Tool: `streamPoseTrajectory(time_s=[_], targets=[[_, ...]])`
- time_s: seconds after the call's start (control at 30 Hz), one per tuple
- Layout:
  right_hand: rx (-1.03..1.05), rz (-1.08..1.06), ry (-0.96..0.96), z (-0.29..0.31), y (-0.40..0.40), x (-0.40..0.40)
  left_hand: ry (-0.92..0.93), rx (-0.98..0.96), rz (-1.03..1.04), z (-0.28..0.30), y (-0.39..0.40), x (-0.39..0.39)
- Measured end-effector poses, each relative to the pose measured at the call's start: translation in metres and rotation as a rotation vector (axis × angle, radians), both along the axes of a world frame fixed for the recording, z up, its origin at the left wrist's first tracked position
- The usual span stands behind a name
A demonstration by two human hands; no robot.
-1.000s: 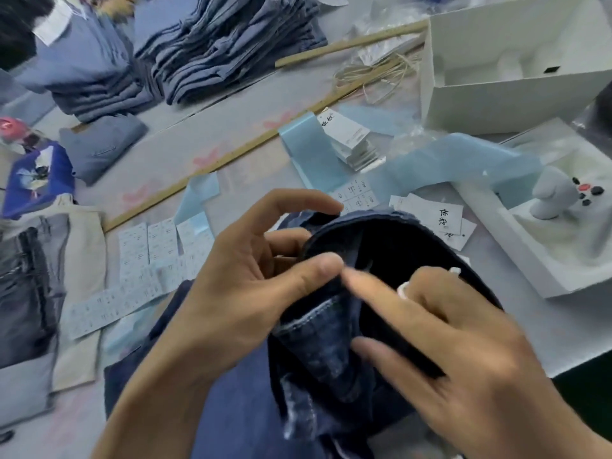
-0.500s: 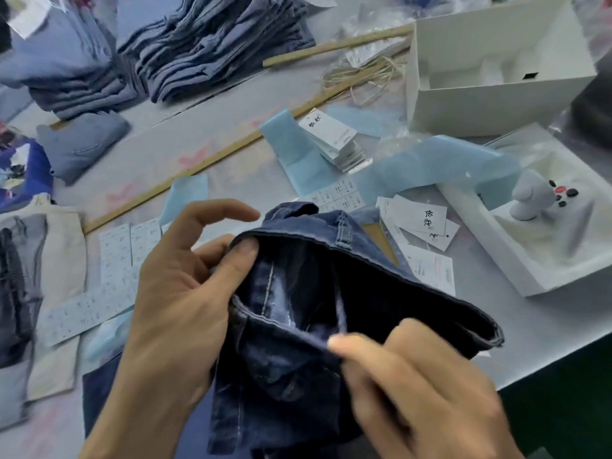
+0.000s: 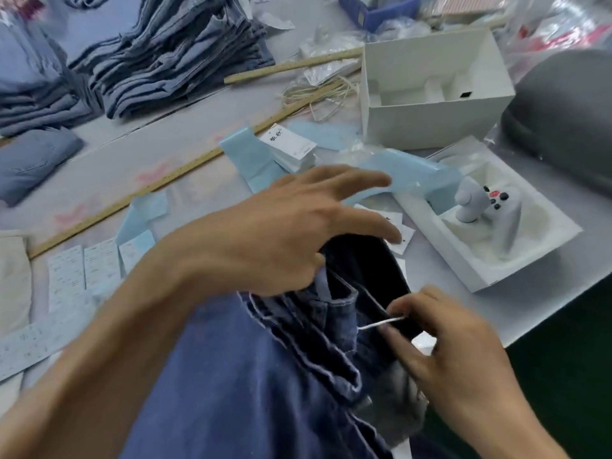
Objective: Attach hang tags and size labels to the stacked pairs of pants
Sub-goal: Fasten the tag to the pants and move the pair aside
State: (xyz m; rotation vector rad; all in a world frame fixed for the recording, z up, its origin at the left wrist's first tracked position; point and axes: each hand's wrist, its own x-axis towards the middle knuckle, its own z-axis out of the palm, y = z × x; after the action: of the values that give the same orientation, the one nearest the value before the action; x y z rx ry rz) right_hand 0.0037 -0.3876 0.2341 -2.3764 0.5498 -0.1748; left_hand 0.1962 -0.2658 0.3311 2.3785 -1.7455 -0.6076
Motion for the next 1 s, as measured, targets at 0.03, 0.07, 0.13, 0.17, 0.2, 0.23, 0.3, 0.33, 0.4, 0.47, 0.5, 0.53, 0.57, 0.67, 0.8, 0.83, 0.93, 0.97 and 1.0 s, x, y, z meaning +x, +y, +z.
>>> streamPoseTrajectory(time_s=[0.03, 0.07, 0.13, 0.17, 0.2, 0.23, 0.3, 0.33, 0.4, 0.47, 0.5, 0.53, 0.57, 0.67, 0.8, 0.83, 0.93, 0.97, 1.0], targets=[[-0.075, 0.008, -0.102, 0.002, 0.005, -0.002, 0.029, 0.051, -0.056, 0.0, -0.019, -0.001], [-0.15, 0.023, -0.192, 0.005, 0.012, -0.005, 0.053, 0.109, -0.063, 0.0, -0.034, -0.003], [-0.235, 0.056, -0.306, 0.006, 0.027, -0.013, -0.036, 0.233, -0.099, -0.005, -0.052, -0.005], [-0.247, 0.067, -0.344, 0.005, 0.034, -0.017, -0.099, 0.281, -0.136, -0.009, -0.054, -0.003], [-0.249, 0.073, -0.374, 0.003, 0.039, -0.021, -0.148, 0.318, -0.184, -0.009, -0.052, -0.001], [-0.244, 0.077, -0.391, 0.001, 0.042, -0.024, -0.169, 0.344, -0.223, -0.008, -0.047, 0.003], [-0.214, 0.055, -0.416, -0.008, 0.043, -0.03, -0.089, 0.369, -0.244, -0.002, -0.03, 0.01], [-0.177, 0.037, -0.424, -0.012, 0.042, -0.033, -0.05, 0.373, -0.263, 0.002, -0.019, 0.011], [-0.045, -0.013, -0.421, -0.015, 0.036, -0.037, -0.069, 0.291, -0.304, 0.005, 0.0, 0.01], [0.106, -0.083, -0.415, -0.012, 0.026, -0.037, -0.126, 0.185, -0.313, 0.003, 0.02, 0.006], [0.151, -0.101, -0.41, -0.01, 0.02, -0.035, -0.148, 0.147, -0.307, 0.0, 0.027, 0.004], [0.168, -0.101, -0.408, -0.007, 0.014, -0.032, -0.158, 0.118, -0.294, -0.004, 0.033, 0.001], [0.166, -0.09, -0.409, -0.003, 0.008, -0.028, -0.152, 0.098, -0.28, -0.007, 0.038, -0.001], [0.191, -0.016, -0.411, 0.01, -0.008, -0.014, -0.104, 0.08, -0.219, -0.015, 0.05, -0.006], [0.038, 0.177, -0.35, 0.019, -0.011, 0.011, -0.109, 0.054, -0.161, -0.023, 0.06, -0.012], [-0.01, 0.209, -0.351, 0.02, -0.01, 0.016, -0.115, 0.039, -0.145, -0.025, 0.061, -0.013], [-0.057, 0.371, -0.383, 0.023, -0.006, 0.027, -0.025, 0.003, -0.077, -0.034, 0.062, -0.008], [-0.077, 0.439, -0.374, 0.021, -0.007, 0.03, 0.067, -0.009, -0.034, -0.037, 0.062, -0.005], [-0.113, 0.488, -0.349, 0.018, -0.01, 0.034, 0.17, -0.023, 0.015, -0.041, 0.063, -0.001]])
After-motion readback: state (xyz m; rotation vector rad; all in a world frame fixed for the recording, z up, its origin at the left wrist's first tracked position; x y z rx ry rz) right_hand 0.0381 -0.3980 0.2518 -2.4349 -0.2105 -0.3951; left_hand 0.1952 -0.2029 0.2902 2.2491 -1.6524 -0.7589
